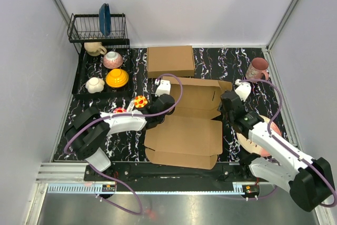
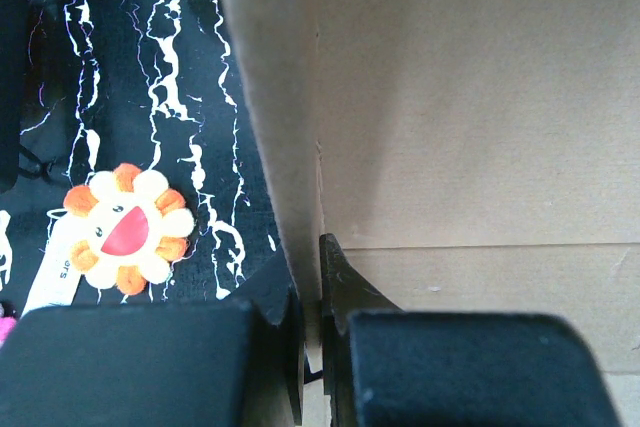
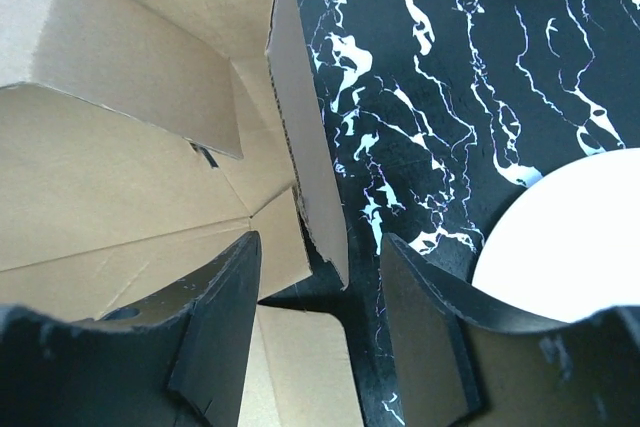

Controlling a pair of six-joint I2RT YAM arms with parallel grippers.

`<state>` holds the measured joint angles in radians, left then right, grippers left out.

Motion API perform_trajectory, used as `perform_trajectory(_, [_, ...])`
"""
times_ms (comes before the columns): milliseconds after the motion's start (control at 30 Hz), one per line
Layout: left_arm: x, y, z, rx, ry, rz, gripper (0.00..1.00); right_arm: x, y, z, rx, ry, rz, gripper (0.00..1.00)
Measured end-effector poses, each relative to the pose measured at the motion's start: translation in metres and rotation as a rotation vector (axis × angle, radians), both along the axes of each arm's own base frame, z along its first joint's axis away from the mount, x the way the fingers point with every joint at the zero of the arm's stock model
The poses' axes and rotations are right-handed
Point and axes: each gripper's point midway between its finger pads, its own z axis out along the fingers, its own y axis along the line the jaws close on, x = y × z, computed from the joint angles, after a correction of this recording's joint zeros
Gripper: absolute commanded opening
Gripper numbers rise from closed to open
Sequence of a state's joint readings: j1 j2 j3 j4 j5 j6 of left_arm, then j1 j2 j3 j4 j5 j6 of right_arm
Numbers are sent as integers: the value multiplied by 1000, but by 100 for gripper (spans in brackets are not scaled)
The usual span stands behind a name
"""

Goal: Fold the paper box

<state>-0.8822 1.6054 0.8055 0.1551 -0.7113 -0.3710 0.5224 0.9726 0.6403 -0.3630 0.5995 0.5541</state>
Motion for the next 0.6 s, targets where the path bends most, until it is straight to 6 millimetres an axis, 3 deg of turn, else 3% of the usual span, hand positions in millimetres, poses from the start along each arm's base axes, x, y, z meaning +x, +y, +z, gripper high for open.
perform_trajectory(133, [0, 0, 0, 0, 0, 0, 0, 2, 1, -15, -32, 51, -3, 52])
perform_trajectory(367, [0, 0, 0, 0, 0, 0, 0, 12, 4, -38, -85, 109, 2, 27])
perform_trajectory(600, [0, 0, 0, 0, 0, 0, 0, 17, 7, -18, -58, 23, 24, 3])
